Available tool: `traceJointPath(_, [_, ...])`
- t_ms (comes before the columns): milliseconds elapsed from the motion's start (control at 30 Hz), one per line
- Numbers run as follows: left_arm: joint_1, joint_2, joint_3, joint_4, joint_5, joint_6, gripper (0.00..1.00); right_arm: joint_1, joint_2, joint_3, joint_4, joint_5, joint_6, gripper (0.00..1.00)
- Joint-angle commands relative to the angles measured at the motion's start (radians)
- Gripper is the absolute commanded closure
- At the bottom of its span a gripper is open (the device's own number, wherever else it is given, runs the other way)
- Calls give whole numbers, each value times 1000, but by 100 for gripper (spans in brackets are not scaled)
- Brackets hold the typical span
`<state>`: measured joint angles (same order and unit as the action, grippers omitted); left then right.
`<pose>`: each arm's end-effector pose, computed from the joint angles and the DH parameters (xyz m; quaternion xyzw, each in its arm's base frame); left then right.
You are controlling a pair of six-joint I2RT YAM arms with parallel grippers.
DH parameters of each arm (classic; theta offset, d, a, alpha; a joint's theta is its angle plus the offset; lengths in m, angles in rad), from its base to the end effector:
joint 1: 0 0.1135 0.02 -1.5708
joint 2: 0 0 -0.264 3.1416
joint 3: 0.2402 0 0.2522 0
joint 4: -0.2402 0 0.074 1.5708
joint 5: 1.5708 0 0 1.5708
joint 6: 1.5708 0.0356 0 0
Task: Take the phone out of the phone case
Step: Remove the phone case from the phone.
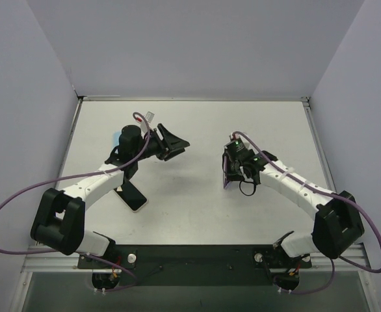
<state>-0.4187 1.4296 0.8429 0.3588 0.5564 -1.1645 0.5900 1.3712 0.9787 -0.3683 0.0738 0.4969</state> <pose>0.2862 -0.1479 0.2657 -0.1152 0.7633 -0.5767 0.2674 0.2476 0.1626 0.2585 -0.0282 0.9182 0.1746 0.3546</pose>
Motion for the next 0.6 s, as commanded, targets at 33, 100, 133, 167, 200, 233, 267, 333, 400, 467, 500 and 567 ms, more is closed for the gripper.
traceJointPath(33, [18, -21, -16, -37, -12, 40, 37, 54, 61, -61, 32, 95, -14, 87])
traceJointPath(100, [18, -17, -16, -34, -3, 39, 37, 54, 77, -80, 68, 90, 6, 80])
traceJointPath(133, [17, -11, -16, -32, -1, 35, 37, 54, 95, -93, 81, 87, 11, 78])
traceJointPath(167, [17, -9, -18, -31, -1, 35, 37, 54, 106, -103, 107, 83, 15, 78])
traceJointPath(200, [17, -9, -19, -31, -1, 35, 38, 54, 117, -107, 120, 80, 26, 77])
traceJointPath(233, [15, -12, -18, -34, -4, 42, 38, 54, 140, -113, 132, 77, 32, 77])
traceJointPath(267, [12, -14, -13, -53, -15, 57, 38, 54, 149, -130, 165, 78, 41, 77])
traceJointPath(333, [3, -26, 13, -136, -52, 104, 38, 53, 182, -147, 204, 69, 64, 77])
traceJointPath(400, [-2, -31, 22, -162, -58, 117, 38, 53, 210, -153, 238, 61, 81, 78])
traceJointPath(467, [-3, -28, 13, -156, -55, 112, 38, 51, 250, -159, 268, 58, 106, 78])
traceJointPath(500, [-5, -20, 10, -147, -55, 109, 38, 51, 261, -164, 279, 60, 112, 79])
traceJointPath(567, [-26, -12, 7, -177, -73, 124, 38, 51, 290, -179, 330, 66, 129, 80])
